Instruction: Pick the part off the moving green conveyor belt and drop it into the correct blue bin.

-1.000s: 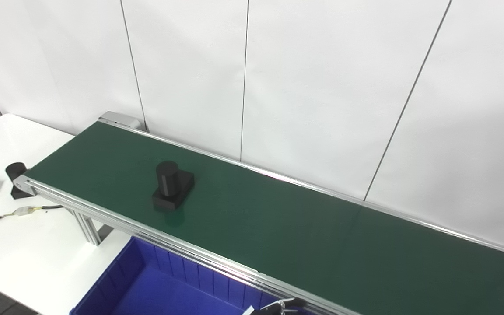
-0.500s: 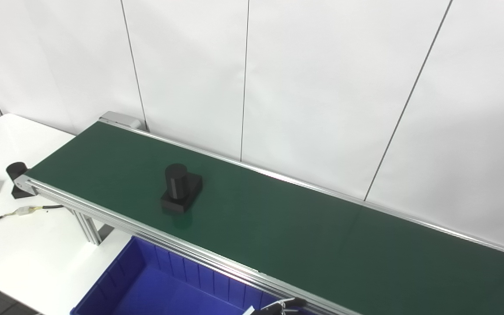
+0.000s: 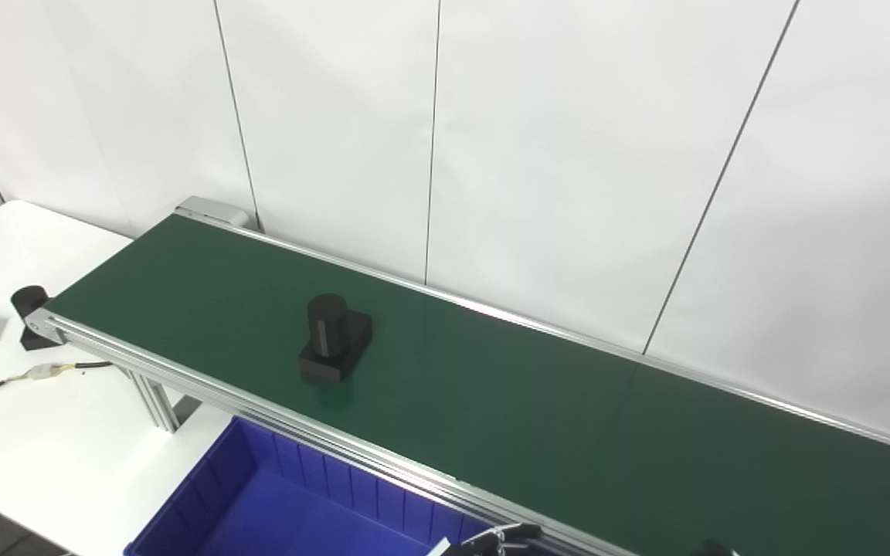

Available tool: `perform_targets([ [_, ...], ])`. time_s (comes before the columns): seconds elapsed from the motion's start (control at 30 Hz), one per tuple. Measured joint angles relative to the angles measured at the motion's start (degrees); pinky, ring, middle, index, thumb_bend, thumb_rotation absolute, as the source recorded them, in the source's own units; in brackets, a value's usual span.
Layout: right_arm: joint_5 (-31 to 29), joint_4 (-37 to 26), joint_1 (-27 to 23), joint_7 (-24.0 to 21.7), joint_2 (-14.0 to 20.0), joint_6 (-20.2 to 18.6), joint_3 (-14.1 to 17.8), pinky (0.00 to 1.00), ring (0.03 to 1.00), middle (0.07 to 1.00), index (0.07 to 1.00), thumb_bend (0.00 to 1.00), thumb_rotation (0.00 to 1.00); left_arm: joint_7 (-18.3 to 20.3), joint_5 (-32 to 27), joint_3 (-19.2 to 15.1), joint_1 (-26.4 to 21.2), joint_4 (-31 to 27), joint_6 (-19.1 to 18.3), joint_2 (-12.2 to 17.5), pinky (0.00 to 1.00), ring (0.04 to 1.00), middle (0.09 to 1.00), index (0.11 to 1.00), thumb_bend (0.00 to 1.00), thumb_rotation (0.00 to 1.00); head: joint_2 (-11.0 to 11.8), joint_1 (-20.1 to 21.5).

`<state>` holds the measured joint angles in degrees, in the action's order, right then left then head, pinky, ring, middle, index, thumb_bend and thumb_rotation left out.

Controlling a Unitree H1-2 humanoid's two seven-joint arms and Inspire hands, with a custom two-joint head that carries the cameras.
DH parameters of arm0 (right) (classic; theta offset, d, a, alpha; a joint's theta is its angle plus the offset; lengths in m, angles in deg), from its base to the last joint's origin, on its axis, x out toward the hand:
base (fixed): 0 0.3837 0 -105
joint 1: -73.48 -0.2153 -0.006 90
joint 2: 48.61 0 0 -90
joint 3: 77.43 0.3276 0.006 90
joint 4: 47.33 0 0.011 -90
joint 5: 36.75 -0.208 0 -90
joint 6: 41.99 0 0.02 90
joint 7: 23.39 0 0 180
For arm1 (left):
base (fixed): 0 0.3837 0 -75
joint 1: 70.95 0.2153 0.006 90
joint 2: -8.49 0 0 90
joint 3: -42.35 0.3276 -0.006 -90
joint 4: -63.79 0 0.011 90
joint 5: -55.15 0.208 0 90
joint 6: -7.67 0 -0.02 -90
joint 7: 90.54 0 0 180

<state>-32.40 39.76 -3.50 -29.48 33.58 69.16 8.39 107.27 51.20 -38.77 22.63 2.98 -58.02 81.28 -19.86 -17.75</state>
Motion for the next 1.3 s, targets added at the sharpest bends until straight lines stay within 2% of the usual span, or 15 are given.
perform_targets([
  [0.1,0.8,-4.0,-0.3,0.4,0.2,-0.8,0.9,0.71,0.8,0.815,0.836,0.72,0.12,0.0,0.0,0.0,0.0,0.0,0.0,0.0,0.65,0.745,0.778,0.846,0.98,0.33,0.1,0.0],
  [0.23,0.8,-8.4,-1.8,0.3,0.2,-4.7,1.1,0.72,0.808,0.81,0.826,0.73,0.16,0.0,0.1,-0.1,-0.3,0.2,0.0,0.0,0.65,0.745,0.778,0.844,0.98,0.34,0.4,0.2],
  [0.63,1.9,-9.1,-9.8,0.3,0.2,-10.1,1.2,0.77,0.846,0.841,0.839,0.71,0.23,0.0,0.0,-0.5,-1.3,2.1,0.2,0.0,0.64,0.749,0.783,0.848,0.99,0.35,1.0,1.0],
  [0.83,2.8,-3.6,-14.6,0.3,0.2,-12.0,0.9,0.76,0.826,0.823,0.825,0.74,0.2,0.0,0.2,-0.6,-2.2,3.1,0.2,0.0,0.64,0.746,0.781,0.847,1.0,0.36,1.4,1.9],
  [1.2,4.7,7.8,-20.5,0.4,-0.8,-11.4,-0.3,0.81,0.846,0.836,0.827,0.74,0.16,0.1,0.2,-0.8,-2.5,3.6,0.6,0.1,0.64,0.739,0.778,0.844,1.0,0.35,1.6,3.7],
  [1.3,5.1,11.3,-22.8,0.7,-0.9,-10.1,-0.6,0.82,0.85,0.838,0.827,0.74,0.18,0.1,0.2,-0.8,-2.7,3.9,0.7,0.2,0.65,0.74,0.781,0.848,1.0,0.36,1.6,3.7],
])
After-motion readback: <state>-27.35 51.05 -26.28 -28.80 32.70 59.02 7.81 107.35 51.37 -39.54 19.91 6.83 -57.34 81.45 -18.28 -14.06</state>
